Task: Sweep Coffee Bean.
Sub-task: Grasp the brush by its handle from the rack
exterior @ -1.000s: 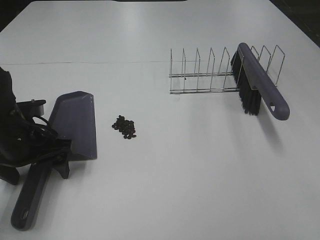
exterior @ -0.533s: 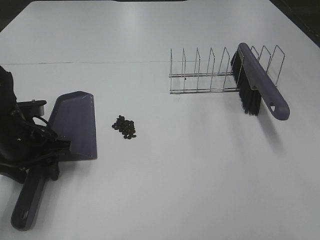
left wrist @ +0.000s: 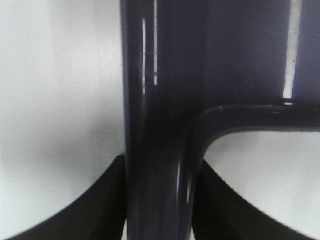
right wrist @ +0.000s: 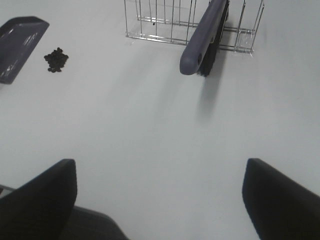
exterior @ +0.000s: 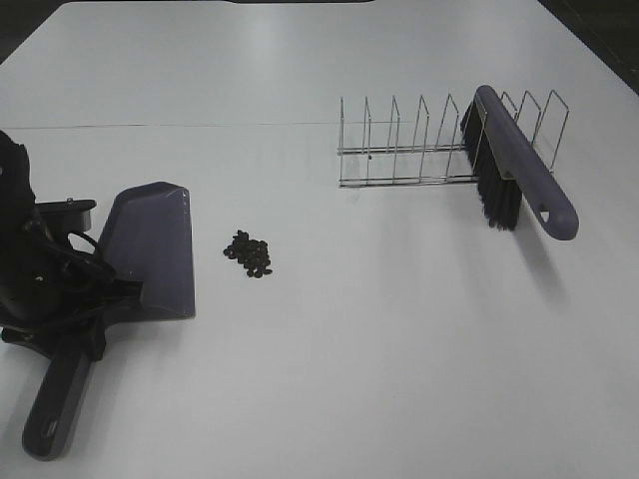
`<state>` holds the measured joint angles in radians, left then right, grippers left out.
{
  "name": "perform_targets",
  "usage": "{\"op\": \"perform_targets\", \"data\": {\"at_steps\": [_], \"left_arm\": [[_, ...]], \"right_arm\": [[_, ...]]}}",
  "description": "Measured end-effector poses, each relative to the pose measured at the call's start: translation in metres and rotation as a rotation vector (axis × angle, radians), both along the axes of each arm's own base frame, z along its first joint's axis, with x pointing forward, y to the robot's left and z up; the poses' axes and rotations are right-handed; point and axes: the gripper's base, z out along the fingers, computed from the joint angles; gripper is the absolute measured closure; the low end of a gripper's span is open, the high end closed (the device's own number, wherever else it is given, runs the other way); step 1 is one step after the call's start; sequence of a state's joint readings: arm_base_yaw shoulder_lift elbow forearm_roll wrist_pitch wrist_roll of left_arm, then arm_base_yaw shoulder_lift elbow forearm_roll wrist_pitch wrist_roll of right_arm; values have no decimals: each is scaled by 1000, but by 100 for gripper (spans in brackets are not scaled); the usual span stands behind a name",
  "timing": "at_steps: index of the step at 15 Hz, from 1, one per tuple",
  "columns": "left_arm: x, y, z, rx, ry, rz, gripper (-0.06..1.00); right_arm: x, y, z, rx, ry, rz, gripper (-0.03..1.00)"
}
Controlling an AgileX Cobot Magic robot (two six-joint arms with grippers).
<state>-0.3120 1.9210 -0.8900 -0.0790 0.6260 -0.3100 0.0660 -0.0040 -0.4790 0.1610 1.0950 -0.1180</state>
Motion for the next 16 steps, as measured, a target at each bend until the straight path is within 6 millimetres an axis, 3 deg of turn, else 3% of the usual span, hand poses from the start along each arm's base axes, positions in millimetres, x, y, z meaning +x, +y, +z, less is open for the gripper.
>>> {"op": "perform_targets", "data": {"at_steps": [3, 6, 12, 15, 16], "left_arm": [[0, 1, 0, 7, 1, -10, 61], [0, 1, 0, 10, 1, -11, 61], [0, 1, 0, 15, 0, -18, 61], [0, 2, 0, 16, 0, -20, 61], [0, 2, 0, 17, 1, -20, 61]], "right_arm": [[8, 0, 6, 60, 17, -47, 19], [38, 1, 8, 46, 172, -57, 19], [111, 4, 39, 1, 398, -71, 19], [157, 7, 58, -13, 455, -64, 20], [191, 9, 64, -26, 492, -56, 20]]}}
